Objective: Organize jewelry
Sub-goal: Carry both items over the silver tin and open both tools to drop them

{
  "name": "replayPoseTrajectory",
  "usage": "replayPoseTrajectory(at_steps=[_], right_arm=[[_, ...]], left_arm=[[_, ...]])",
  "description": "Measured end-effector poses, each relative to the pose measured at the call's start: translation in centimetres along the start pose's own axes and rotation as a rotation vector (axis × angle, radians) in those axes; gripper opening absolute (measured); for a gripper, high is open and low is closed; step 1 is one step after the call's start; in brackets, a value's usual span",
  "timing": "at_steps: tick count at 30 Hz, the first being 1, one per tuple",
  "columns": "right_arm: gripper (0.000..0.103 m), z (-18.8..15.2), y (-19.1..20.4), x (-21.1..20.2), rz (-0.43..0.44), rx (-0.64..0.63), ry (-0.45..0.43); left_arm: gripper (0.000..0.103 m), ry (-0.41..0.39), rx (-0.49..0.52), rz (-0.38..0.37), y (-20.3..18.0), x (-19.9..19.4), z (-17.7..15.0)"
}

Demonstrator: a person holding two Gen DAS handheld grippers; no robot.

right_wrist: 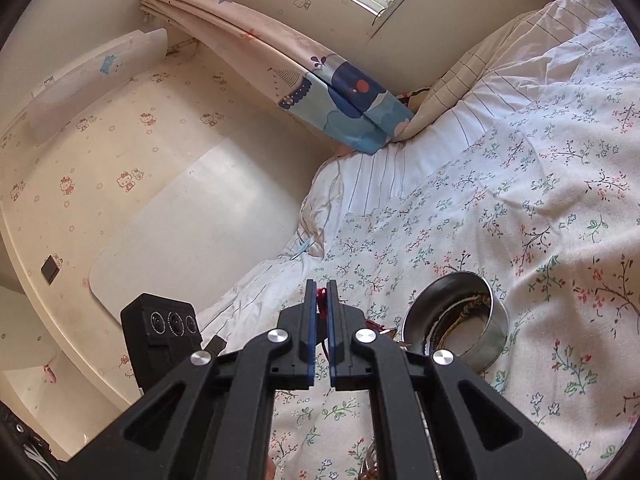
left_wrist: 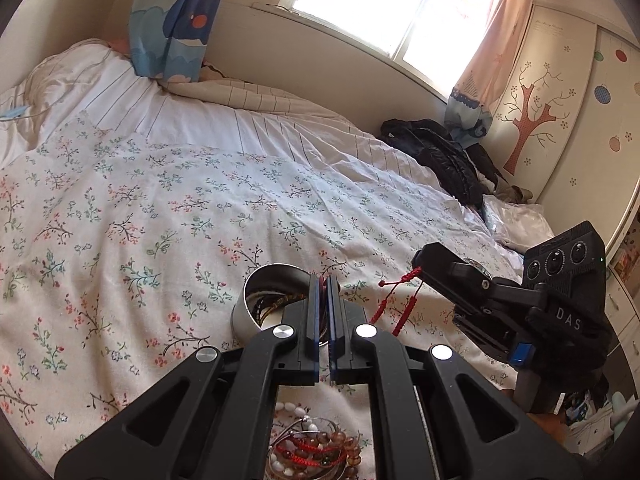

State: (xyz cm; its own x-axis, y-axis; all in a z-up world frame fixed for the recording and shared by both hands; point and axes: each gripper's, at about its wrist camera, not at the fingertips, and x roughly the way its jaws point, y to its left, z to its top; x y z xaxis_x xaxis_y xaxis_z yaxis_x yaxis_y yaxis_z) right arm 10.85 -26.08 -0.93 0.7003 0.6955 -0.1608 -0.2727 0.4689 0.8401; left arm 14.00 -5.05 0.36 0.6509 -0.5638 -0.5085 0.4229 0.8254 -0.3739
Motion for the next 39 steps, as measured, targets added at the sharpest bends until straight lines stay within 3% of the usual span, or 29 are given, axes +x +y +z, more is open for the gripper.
replayPoseTrajectory(at_steps=[8,11,13,14,15,16,18,20,21,27,32,39], right_arm=[[0.006,1.2,-1.7,1.6,-0.031,0.006,-0.003],[0.006,1.3,-2.6,3.0,-0.108,-0.006,0.019],[0.013,1.0,-4.3,4.4,-0.136,0.047,0.072],[0.033,0.8,-5.1,4.7,-0.158,0.074,0.082],[0.043,0.6,-5.6,4.8,-0.177,0.091,0.083],[0.043,0.6,-5.9,4.7,-0.172,0.099,0.084],[0.043,0.7,-5.9,4.2,-0.178,0.096,0.064],[0.043,0.8,-5.9,3.7,-0.176,0.098,0.045],[0.043,0.8,-5.9,3.5,-0.18,0.1,0.04],[0.049,0.9,-6.3,3.1,-0.206,0.115,0.034],[0.053,1.0,-6.0,3.2,-0.225,0.095,0.041],[0.058,0.8,-5.7,3.5,-0.252,0.066,0.056]], left_arm=[[0.003,0.016,0.001,-0.006,-0.5,3.0,1.2],[0.004,0.056,-0.016,0.001,0.0,5.1,1.3],[0.004,0.111,-0.016,0.079,0.6,7.0,1.0],[0.004,0.126,-0.012,0.11,1.0,7.5,0.8],[0.004,0.136,-0.006,0.138,1.2,7.6,0.7],[0.005,0.13,0.002,0.163,1.3,7.4,0.7],[0.012,0.104,0.003,0.188,1.6,6.7,0.9],[0.028,0.086,-0.011,0.208,2.1,6.2,1.0],[0.031,0.081,-0.017,0.217,2.3,5.9,0.9],[0.036,0.084,-0.023,0.25,2.9,5.7,0.9],[0.047,0.067,0.031,0.299,2.1,5.4,0.8],[0.052,0.06,0.089,0.337,1.2,5.3,0.6]])
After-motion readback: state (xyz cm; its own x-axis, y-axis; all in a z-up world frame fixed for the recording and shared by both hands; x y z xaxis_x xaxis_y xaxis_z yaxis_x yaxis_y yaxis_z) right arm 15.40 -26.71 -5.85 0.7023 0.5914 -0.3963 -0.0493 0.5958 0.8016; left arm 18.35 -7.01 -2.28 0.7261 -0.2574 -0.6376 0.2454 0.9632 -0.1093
